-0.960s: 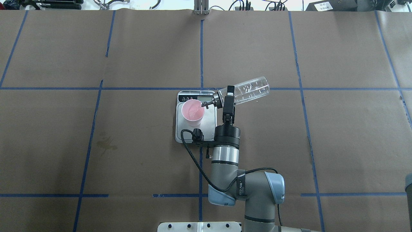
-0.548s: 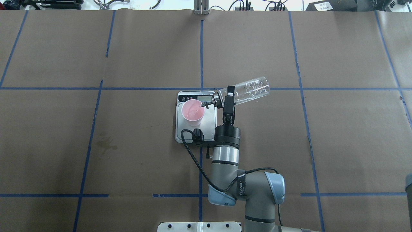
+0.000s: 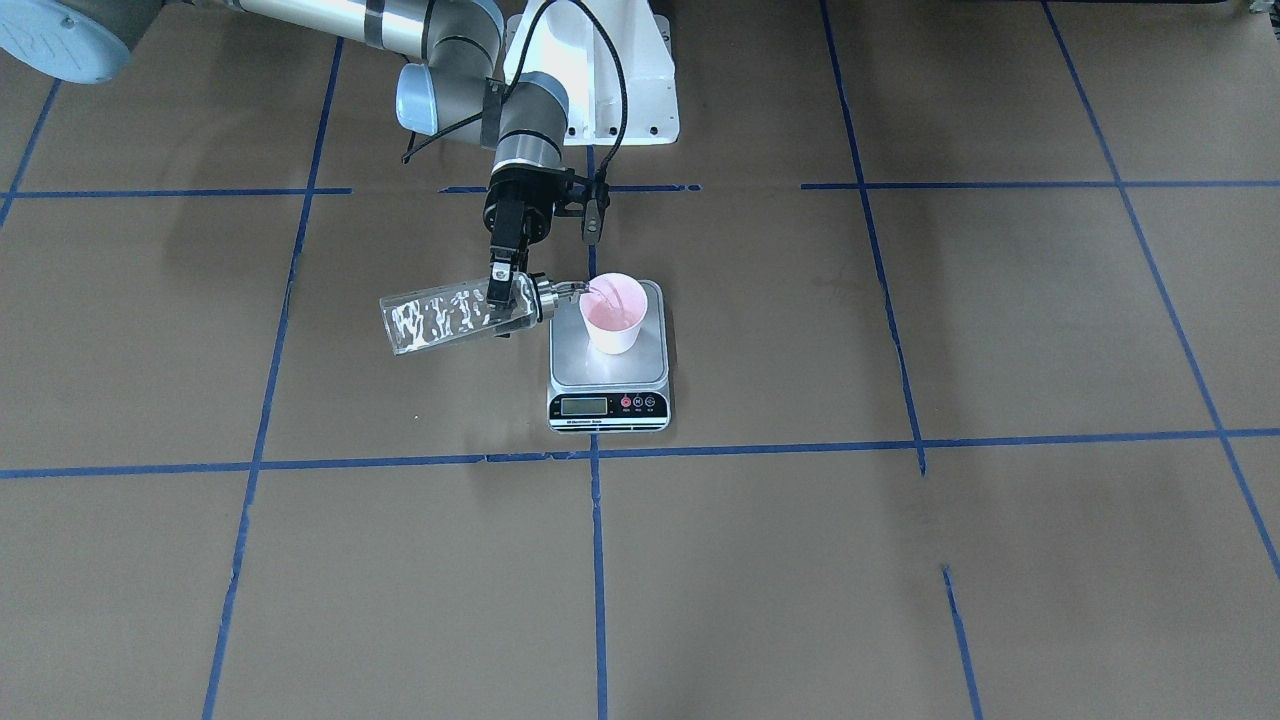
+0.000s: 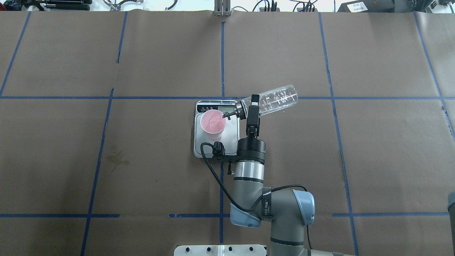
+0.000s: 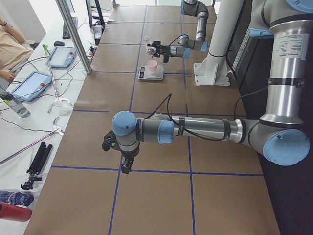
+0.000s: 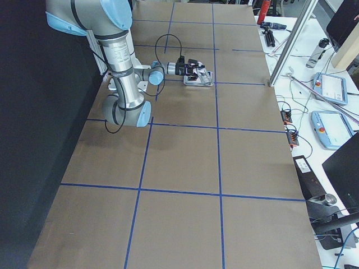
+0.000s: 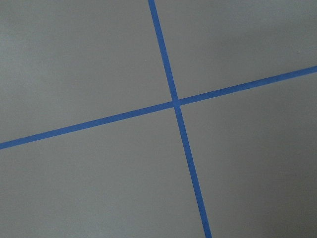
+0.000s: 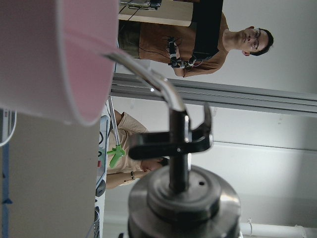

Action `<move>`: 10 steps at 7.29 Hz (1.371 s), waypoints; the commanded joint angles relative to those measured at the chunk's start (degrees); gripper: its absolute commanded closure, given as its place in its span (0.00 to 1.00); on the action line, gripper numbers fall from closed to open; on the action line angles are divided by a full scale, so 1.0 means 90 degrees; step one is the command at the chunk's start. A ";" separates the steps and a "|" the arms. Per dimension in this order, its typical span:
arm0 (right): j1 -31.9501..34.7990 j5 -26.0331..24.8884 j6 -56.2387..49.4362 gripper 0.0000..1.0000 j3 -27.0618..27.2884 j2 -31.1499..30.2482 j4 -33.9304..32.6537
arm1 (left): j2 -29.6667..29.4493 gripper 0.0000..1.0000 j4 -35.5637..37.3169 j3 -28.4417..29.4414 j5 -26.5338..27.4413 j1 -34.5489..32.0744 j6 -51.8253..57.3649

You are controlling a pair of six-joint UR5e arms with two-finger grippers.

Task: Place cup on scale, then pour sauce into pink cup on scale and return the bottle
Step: 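Rotate the bottle upright with the right gripper above the scale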

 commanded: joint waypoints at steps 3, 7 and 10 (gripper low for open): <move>-0.0018 0.0405 0.0074 1.00 -0.0015 -0.0070 0.2307 | 0.0000 0.00 -0.0008 0.0000 -0.0010 0.0000 -0.0010; -0.0116 0.1310 0.2887 1.00 0.0256 -0.0216 0.3281 | 0.0000 0.00 -0.0018 0.0020 0.0000 0.0000 0.0000; -0.0087 0.1811 0.4490 1.00 0.1262 -0.0371 0.3301 | 0.0000 0.00 -0.0018 0.0020 0.0000 0.0000 0.0000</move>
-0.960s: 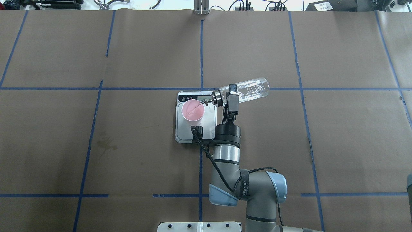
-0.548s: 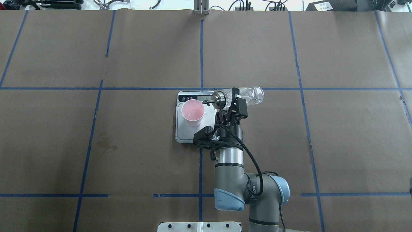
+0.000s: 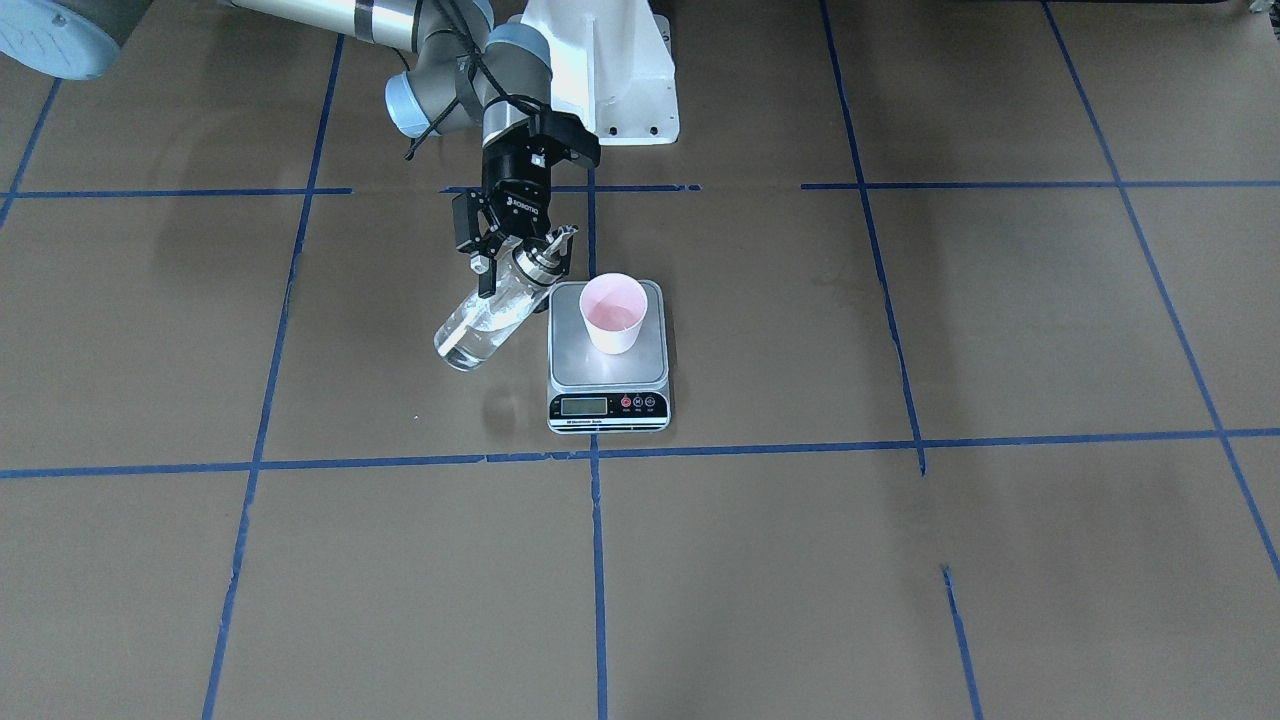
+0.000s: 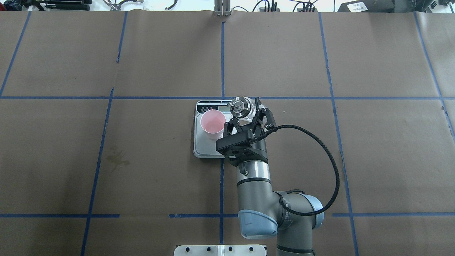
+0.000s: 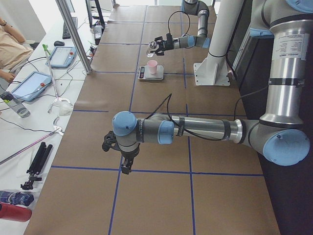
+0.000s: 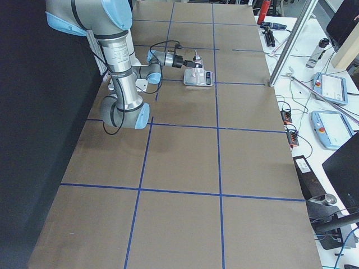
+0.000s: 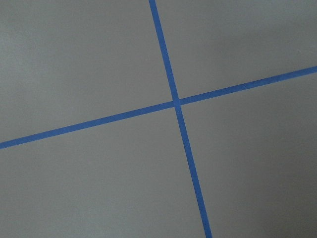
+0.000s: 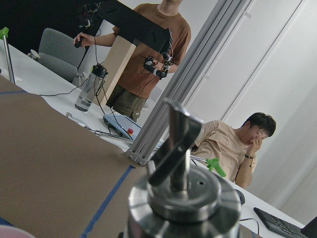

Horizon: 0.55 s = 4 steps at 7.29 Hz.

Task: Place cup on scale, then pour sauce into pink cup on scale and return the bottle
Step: 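Rotate the bottle upright with the right gripper above the scale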

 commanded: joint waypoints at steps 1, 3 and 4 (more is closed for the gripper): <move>0.0048 0.0422 0.1125 1.00 0.0662 -0.0262 0.0008 | 0.0000 0.00 0.0000 0.0000 0.0000 0.0000 -0.0005; 0.0311 0.0902 0.2077 1.00 0.1190 -0.0875 0.0008 | 0.0009 0.00 0.0000 0.0000 0.0000 0.0000 0.0004; 0.0515 0.1241 0.2617 1.00 0.1231 -0.1063 0.0018 | 0.0010 0.00 0.0000 -0.0009 0.0000 0.0000 0.0004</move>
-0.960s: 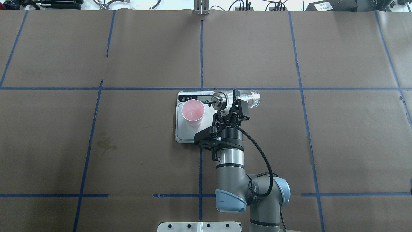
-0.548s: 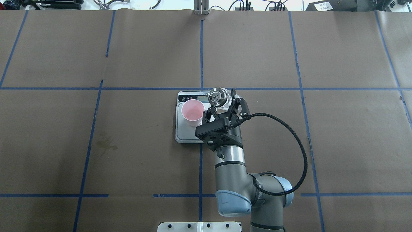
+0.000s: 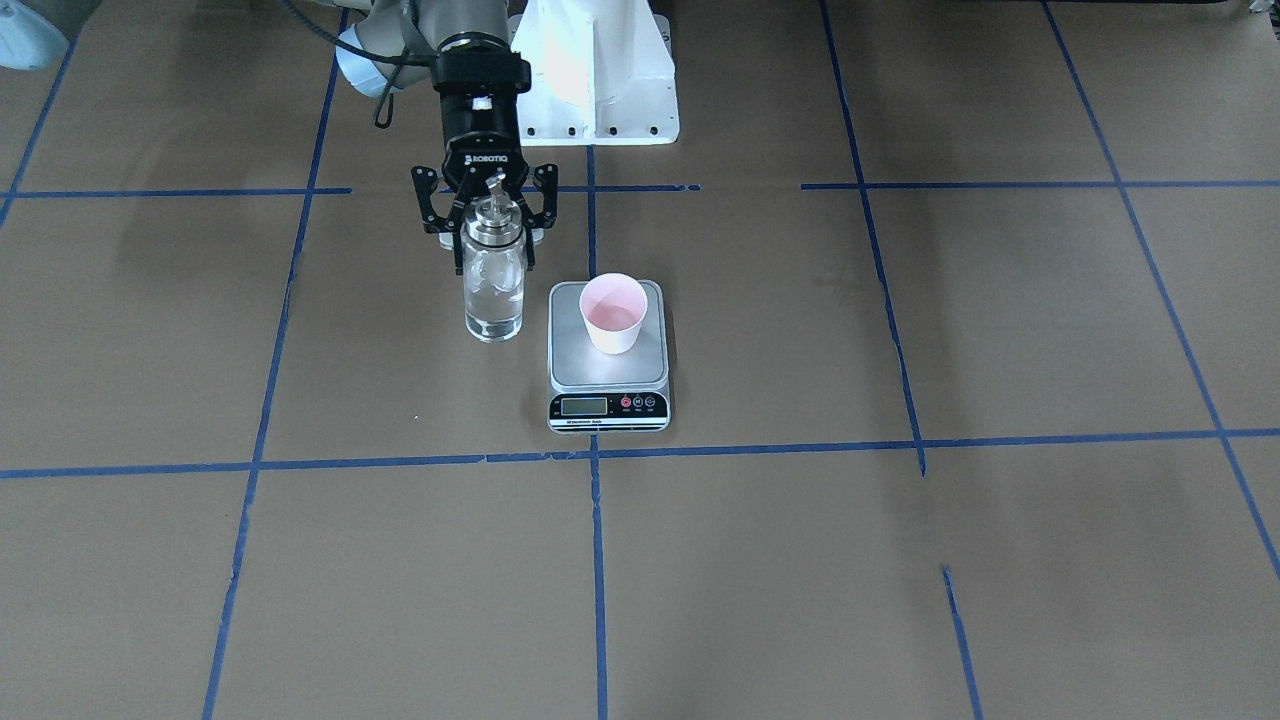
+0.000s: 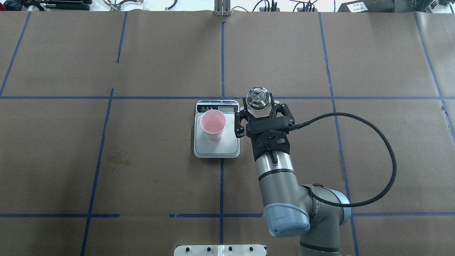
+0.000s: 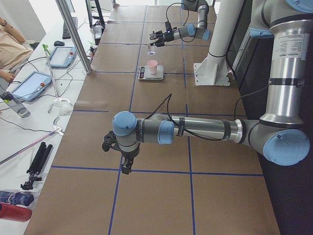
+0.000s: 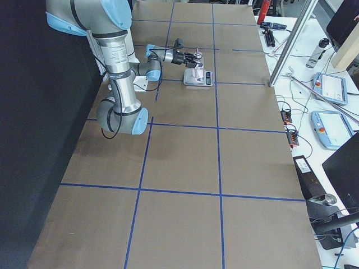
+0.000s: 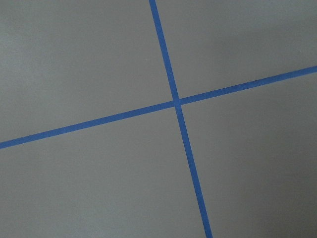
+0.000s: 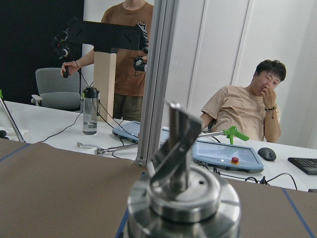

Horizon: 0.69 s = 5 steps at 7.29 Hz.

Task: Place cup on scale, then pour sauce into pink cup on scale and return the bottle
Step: 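Carry the upright bottle with the right gripper back to its spot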

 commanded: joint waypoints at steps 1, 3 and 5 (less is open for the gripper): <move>0.0363 0.0467 0.0766 1.00 0.0205 -0.0485 -0.0004 | 0.0004 0.00 0.0000 -0.0018 0.0000 0.0000 0.0001; 0.0559 0.0800 0.1251 1.00 0.0341 -0.1264 0.0006 | 0.0004 0.00 -0.0010 -0.0018 0.0000 0.0000 0.0011; 0.0569 0.0820 0.1313 1.00 0.0634 -0.2017 0.0006 | 0.0014 0.00 -0.0010 -0.0028 0.0000 0.0000 0.0021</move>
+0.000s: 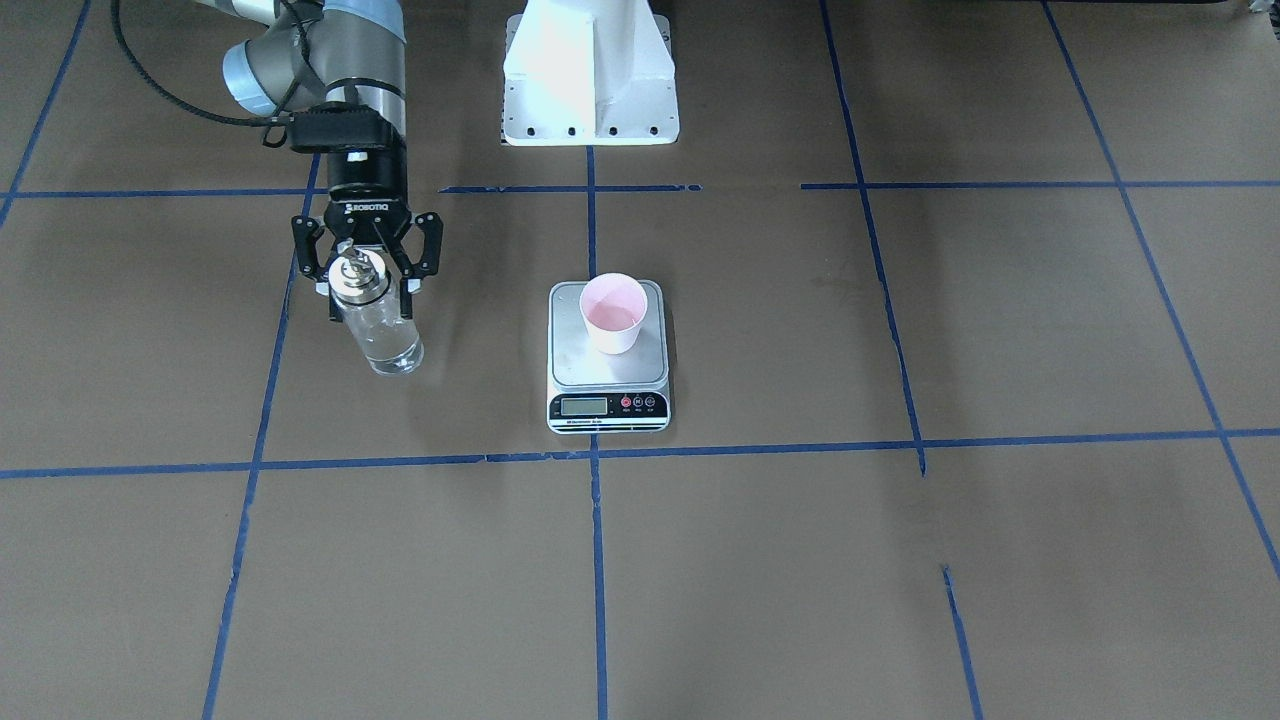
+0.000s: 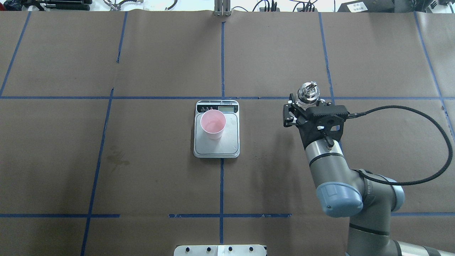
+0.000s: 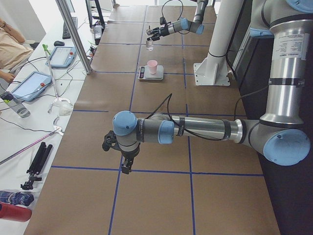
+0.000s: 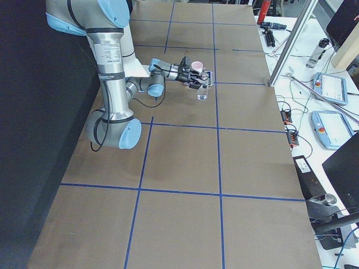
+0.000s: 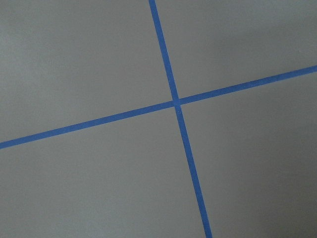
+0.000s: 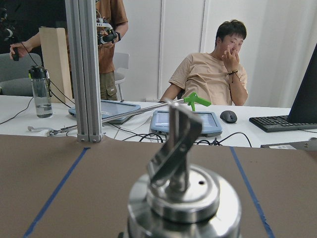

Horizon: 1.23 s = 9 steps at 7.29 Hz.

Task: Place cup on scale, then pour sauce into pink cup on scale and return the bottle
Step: 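Carry the upright bottle with the right gripper back to its spot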

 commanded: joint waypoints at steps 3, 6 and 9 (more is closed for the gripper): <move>0.0000 0.0029 0.0641 1.00 0.0098 -0.0748 -0.0009 | -0.0007 0.00 -0.0031 -0.0014 0.0000 0.0010 0.0014; 0.0000 0.0107 0.0739 1.00 -0.0028 -0.0817 -0.0009 | -0.0016 0.00 -0.0040 -0.0004 -0.0010 0.0010 0.0014; 0.0000 0.0127 0.0740 1.00 -0.0127 -0.1003 -0.0009 | -0.0016 0.00 -0.0040 -0.0004 -0.0010 0.0010 0.0024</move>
